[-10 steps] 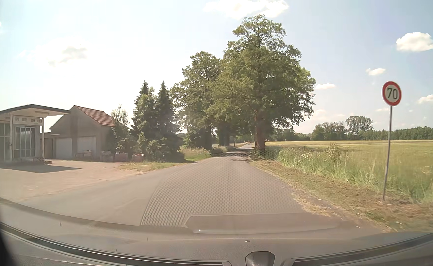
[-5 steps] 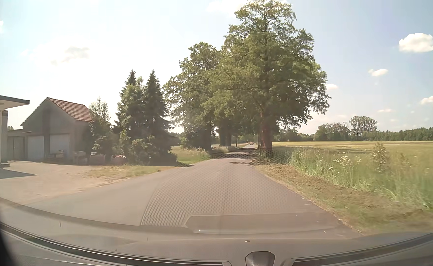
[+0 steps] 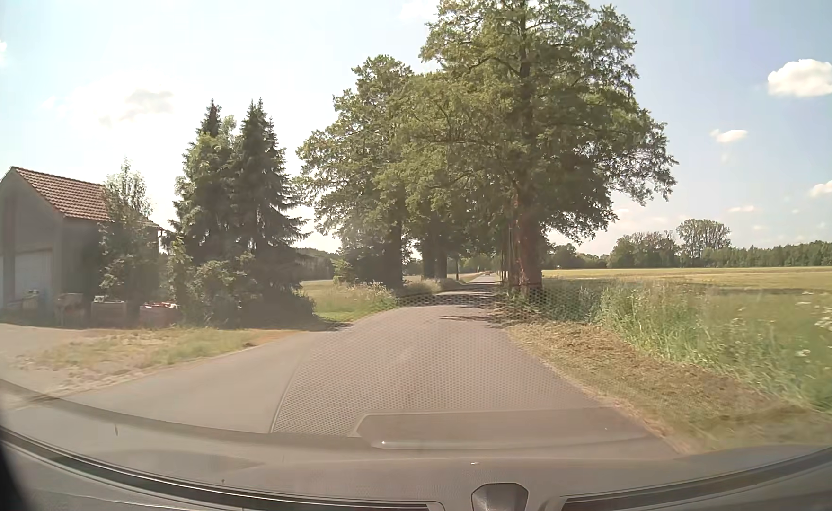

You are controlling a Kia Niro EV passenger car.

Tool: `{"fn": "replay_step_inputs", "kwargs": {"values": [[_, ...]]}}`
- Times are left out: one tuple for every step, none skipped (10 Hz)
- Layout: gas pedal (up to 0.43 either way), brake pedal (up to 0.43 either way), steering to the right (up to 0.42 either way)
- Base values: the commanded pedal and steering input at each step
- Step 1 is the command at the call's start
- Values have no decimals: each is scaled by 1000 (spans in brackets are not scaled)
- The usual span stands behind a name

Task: Follow the waypoints while adhering to traffic rules and regulations

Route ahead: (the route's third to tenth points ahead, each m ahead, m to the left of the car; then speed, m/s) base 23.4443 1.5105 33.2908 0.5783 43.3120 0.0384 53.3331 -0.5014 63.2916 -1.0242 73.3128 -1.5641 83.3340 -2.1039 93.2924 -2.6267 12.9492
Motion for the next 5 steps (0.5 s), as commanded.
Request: {"fn": "replay_step_inputs", "kwargs": {"values": [[441,6,-2],[441,6,-1],[441,6,0],[441,6,1],[441,6,2]]}}
